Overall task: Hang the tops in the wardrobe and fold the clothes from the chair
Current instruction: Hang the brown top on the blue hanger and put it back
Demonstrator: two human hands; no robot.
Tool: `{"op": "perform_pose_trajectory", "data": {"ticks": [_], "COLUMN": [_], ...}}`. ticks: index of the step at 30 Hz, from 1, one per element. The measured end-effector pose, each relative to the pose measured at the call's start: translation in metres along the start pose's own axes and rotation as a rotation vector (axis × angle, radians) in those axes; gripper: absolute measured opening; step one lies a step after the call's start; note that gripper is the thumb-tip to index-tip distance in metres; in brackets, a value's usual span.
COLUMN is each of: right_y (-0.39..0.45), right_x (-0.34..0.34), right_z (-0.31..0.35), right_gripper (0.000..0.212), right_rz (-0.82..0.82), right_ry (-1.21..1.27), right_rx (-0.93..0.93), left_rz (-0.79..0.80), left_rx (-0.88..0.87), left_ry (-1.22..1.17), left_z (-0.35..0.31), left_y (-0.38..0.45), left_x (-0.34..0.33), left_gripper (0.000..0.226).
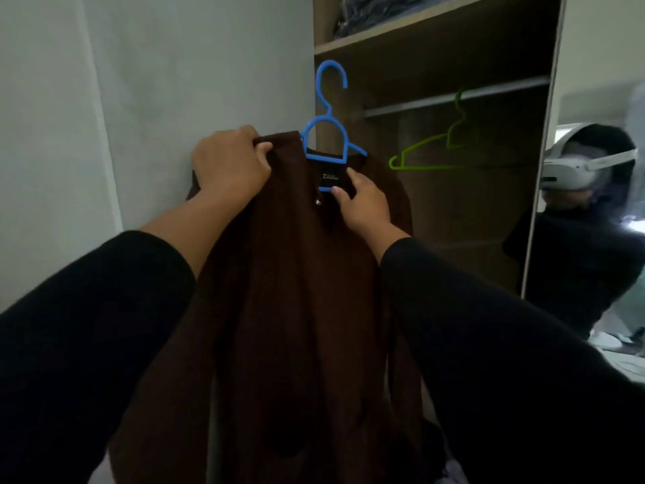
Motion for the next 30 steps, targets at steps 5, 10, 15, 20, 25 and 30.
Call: {"op": "perform_pose_trajectory", "data": {"ticks": [5,10,15,20,25,30], "right_y": [0.026,0.053,0.093,0.138,0.169,0.191], "right_x": [-0.022,-0.025,-0.006,0.016,0.032,0.047], "right_z": [-0.002,-0.021,-0.052,-0.085,-0.108,-0.122], "right_gripper": [0.05,0.049,0.047,0.043,0.042,0.044], "right_rz": [0.046,0.103,0.02,-0.115,-0.222,-0.279], "right_ry": [0.045,0.042,0.037,-0.002,-0.053,-0.142], "right_rx": [0.023,0.008,-0.013,-0.041,-0.018,-0.078], "left_rz": [0.019,0.044,0.103,0.118,0.1,0.084], "left_rx": [0.013,0.066,0.104,0.113,0.131,0.158], "left_ry": [-0.049,-0.055,-0.032,-0.035,-0.041,-0.068], "left_z": [-0.025,-0.046,-0.073,-0.107,-0.135,-0.153], "left_y": [0.018,0.045,0.074,0.093,0.105,0.115], "left_x": [-0.03,-0.059,-0.083,-0.111,-0.137,-0.163], "left_gripper": [0.035,0.033,0.03,0.027,0.03,0.033]}}
Point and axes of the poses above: each hand's wrist, its own y-axis towards the middle knuckle, its own x-axis out of the back of the hand, z = x × y, the point moved 4 cm from there along y, towards the middle knuckle, and after that the axes turned 9 degrees about y, right-handed, at the moved point
